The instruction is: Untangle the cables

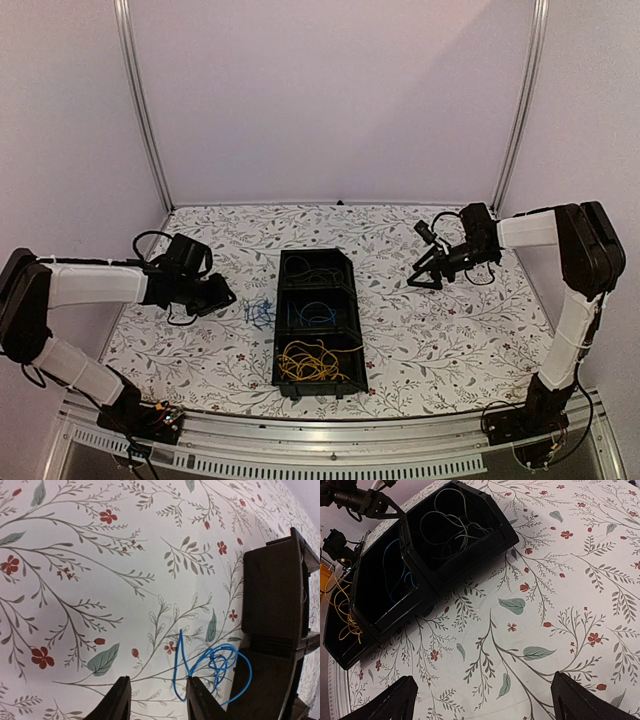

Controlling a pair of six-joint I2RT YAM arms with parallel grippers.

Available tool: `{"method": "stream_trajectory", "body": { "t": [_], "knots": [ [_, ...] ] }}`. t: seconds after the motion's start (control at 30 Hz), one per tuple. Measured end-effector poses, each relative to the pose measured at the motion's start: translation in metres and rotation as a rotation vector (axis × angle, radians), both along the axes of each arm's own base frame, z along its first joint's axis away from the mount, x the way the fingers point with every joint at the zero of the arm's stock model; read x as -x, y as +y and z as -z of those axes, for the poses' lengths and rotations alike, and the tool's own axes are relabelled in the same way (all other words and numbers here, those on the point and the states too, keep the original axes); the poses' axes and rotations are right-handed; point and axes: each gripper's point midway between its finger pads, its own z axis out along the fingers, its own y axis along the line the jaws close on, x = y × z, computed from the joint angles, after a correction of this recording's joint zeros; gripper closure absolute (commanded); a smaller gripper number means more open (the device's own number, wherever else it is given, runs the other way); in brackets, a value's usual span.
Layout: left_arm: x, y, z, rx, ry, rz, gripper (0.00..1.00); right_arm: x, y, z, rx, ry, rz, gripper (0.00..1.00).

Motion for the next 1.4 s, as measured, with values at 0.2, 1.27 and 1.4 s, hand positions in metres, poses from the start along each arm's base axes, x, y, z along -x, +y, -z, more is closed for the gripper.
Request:
{"method": "stream_trajectory", "body": {
  "t": [0.2,1.27,1.4],
  "knots": [
    [-0.009,-0.026,0.016,0.074,0.098,0.037,0.7,0.001,0.0,0.002,0.0,0.006,-0.001,0.03],
    [-0.02,-0.089,-0.277,0.283,-0.639,0.464,1.0,0.035,0.149,-0.205,-0.133,-0.488,-0.267,0.04],
    [-0.011,-0.106,-0.281,0.298,-0.636,0.523,1.0,0.041,0.172,-0.235,-0.192,-0.503,-0.287,0.02]
  ]
}}
